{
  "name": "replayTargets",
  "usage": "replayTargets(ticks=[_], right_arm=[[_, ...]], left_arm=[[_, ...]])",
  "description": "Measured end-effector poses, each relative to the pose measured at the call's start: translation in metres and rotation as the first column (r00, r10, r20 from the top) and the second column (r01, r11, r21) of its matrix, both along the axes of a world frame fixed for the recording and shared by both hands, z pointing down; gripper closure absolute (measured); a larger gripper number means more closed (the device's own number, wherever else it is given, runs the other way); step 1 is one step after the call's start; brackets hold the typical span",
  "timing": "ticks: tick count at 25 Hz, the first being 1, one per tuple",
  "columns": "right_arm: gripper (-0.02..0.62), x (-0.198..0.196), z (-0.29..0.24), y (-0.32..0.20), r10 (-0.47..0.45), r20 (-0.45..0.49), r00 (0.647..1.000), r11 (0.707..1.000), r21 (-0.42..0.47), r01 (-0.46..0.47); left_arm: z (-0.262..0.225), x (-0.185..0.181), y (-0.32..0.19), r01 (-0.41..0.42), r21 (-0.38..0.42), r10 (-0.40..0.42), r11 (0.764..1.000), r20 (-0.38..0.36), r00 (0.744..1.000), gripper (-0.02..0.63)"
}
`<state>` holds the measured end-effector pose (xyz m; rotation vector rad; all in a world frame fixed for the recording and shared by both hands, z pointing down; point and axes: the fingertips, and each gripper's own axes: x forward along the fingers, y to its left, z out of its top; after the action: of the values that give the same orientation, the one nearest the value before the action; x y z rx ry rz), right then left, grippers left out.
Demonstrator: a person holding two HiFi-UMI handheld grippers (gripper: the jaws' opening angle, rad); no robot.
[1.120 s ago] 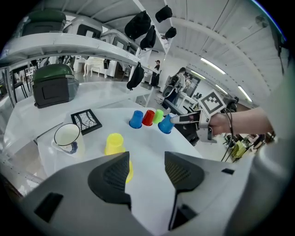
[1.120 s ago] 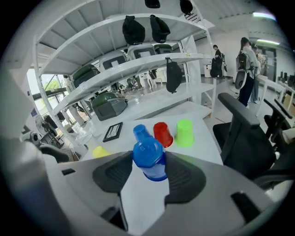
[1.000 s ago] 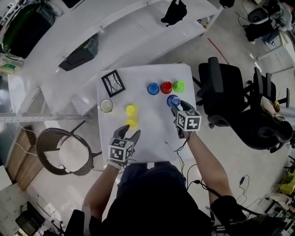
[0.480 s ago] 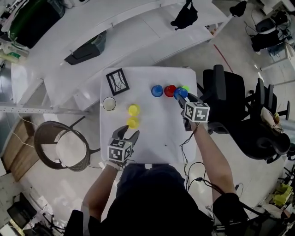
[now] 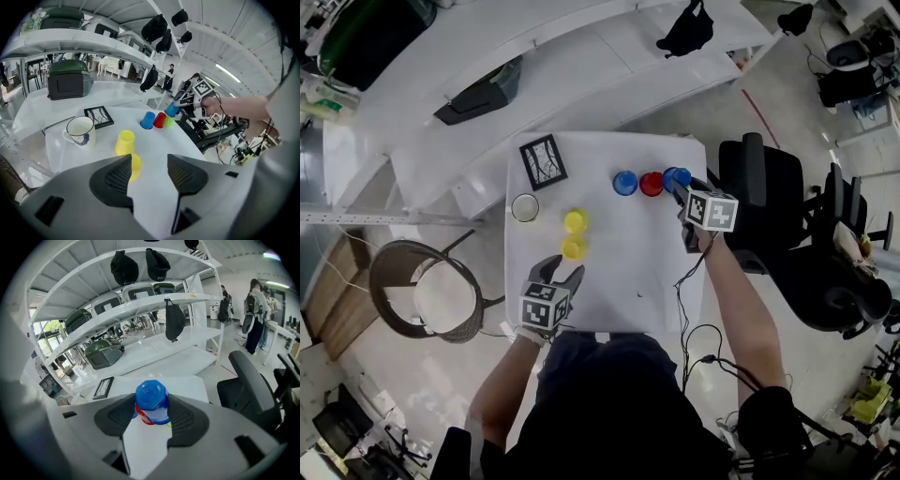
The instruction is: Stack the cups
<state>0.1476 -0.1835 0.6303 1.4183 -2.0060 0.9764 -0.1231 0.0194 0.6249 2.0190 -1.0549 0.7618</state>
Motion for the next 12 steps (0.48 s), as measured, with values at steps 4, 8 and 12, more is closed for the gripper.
replayTargets(ticks=[4,8,12], right_arm=[[0.379,-0.001,-0.0011,-0.0051,-0.001,-0.004,1.0,1.0,-0.019,0.001],[0.376,-0.0039,0.0032,-0.0058,-0.02,-0.01,1.0,0.999,-0.03,0.02],[0.372,-0.0037,0.0053,-0.0092,-0.014,-0.019,1.0,0.999,-0.032,0.013]], left_arm=[[0.0013,0.0002,-0.0012,0.004,-0.003,-0.004,1.0,-0.003,1.0,0.368],[0.0034,0.0012,-0.0022,0.007,-0.006,-0.007,1.0,-0.006,1.0,0.369],[0.0043,-0.0019,-0.0043,0.009,-0.007,-0.009,1.0,-0.007,1.0,0.368]])
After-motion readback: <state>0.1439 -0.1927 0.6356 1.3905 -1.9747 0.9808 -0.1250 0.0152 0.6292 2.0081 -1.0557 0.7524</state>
